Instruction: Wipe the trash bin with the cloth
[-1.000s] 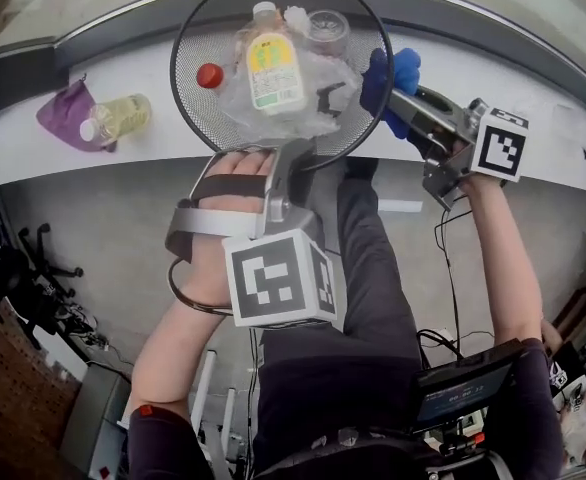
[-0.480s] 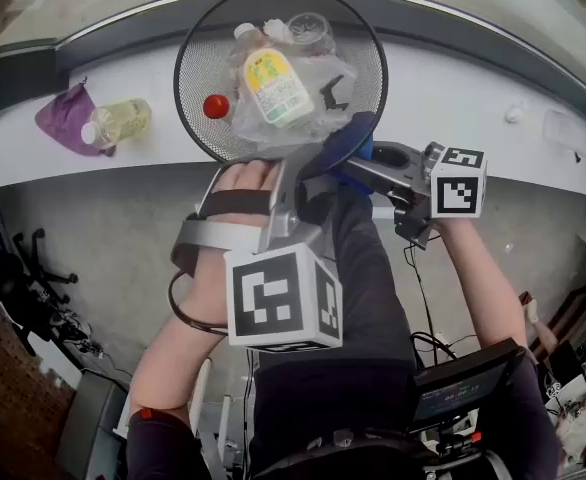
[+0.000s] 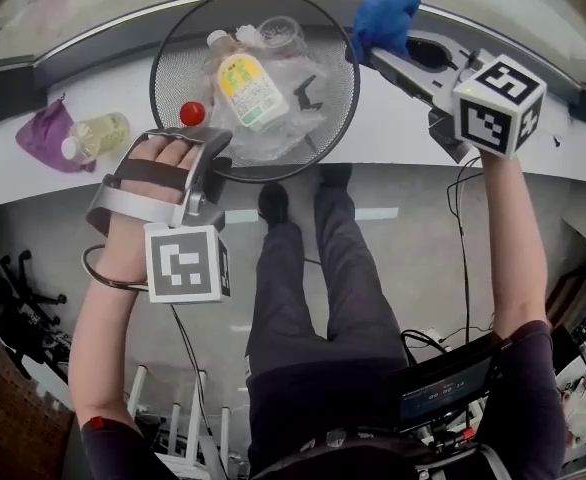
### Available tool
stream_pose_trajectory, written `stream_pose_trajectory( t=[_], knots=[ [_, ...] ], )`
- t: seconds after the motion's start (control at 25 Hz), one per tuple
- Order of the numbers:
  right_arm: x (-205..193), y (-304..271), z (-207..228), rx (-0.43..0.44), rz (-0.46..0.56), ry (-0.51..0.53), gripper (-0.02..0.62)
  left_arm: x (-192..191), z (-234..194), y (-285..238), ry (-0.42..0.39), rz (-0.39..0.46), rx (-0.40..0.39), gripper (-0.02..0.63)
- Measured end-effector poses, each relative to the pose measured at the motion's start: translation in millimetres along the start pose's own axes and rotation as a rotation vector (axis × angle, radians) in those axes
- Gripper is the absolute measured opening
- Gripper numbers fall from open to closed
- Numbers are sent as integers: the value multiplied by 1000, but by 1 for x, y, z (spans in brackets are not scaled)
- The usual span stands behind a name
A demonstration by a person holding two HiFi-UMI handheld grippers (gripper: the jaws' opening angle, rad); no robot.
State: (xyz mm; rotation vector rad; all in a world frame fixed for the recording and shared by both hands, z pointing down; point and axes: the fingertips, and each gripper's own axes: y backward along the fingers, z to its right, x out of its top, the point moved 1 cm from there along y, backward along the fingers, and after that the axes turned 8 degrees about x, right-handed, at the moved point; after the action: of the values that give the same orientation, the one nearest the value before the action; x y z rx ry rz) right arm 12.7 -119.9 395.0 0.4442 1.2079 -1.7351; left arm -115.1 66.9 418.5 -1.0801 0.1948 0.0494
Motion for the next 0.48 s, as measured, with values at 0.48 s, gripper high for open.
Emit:
stream_pose_trajectory(
  t=[0.48],
  knots=[
    [-103,-23,-88,101,-260,156,83,61,6,14,263,29,-70,55]
  ],
)
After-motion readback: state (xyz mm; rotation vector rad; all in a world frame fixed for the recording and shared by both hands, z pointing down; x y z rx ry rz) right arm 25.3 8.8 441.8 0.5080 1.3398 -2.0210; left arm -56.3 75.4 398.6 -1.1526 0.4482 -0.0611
